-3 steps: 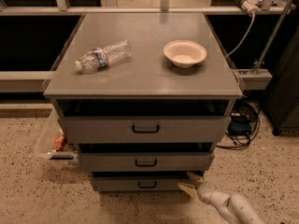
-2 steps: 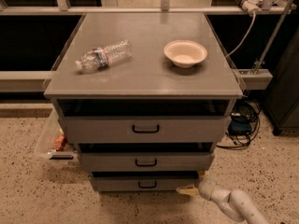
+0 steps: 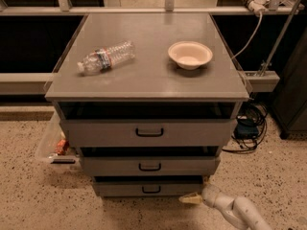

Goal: Open bottom drawer

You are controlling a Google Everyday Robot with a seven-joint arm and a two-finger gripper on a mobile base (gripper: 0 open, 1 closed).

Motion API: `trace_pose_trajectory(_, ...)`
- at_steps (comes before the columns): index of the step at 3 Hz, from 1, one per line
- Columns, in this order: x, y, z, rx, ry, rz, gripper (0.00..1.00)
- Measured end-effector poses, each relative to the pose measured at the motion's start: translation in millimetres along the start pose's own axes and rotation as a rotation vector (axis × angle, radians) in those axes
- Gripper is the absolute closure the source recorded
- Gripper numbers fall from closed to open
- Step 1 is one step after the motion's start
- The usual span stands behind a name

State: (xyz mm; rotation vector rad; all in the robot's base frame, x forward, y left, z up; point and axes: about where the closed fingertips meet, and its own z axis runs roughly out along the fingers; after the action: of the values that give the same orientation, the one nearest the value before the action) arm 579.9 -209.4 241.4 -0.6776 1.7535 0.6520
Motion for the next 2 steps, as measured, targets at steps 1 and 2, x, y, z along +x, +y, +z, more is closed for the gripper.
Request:
trace_pose_trajectory(1, 2, 12, 18, -0.049, -0.031, 0.022, 0.00)
trace_pose_trajectory(2, -5, 25, 41, -0.142, -0.041, -0.029, 0.00)
